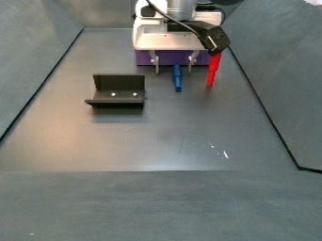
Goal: Pick up the blue object. Move up. Place the blue object on the fixture. Regrasp the blue object. Move to above the board. Insert the blue object.
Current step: Pick up the blue object.
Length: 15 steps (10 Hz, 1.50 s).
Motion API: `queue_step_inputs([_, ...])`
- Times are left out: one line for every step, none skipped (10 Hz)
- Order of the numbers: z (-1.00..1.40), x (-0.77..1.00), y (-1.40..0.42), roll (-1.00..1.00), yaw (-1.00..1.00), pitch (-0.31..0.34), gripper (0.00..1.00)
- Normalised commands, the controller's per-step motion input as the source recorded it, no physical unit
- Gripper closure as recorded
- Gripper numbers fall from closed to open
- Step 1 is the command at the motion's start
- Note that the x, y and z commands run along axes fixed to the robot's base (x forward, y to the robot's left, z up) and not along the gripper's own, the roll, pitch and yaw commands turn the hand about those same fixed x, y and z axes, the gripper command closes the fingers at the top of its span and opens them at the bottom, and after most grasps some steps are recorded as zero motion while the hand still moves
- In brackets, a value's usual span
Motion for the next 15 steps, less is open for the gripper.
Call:
queue_step_inputs([-0.13,-0.05,0.0,-0.05,-0.02,-0.076,0.0])
queue_step_inputs([-0.21,-0.1,0.0,-0.05,-0.03,-0.091,0.0])
queue_step_inputs([-0.18,-0.09,0.0,-0.05,-0.02,-0.074,0.0])
queue_step_inputs([-0.12,-0.09,0.0,-0.05,0.0,-0.059,0.0])
queue_step_inputs([0.0,-0.01,0.0,-0.05,0.0,-0.011,0.0])
queue_step_inputs([0.0,-0.01,0.0,-0.06,0.0,-0.034,0.0])
queue_step_inputs([0.0,0.0,0.0,0.0,0.0,0.0,0.0])
queue_step_inputs([0.0,0.0,0.0,0.0,0.0,0.0,1.0])
queue_step_inputs([0.0,0.0,0.0,0.0,0.0,0.0,1.0])
queue_step_inputs([0.0,0.0,0.0,0.0,0.0,0.0,1.0])
queue_step_inputs([0.0,0.0,0.0,0.0,0.0,0.0,1.0])
queue_step_inputs([0.0,0.0,0.0,0.0,0.0,0.0,1.0])
queue_step_inputs([0.0,0.0,0.0,0.0,0.0,0.0,1.0])
queue_step_inputs([0.0,0.0,0.0,0.0,0.0,0.0,1.0])
queue_step_inputs([0.0,0.0,0.0,0.0,0.0,0.0,1.0])
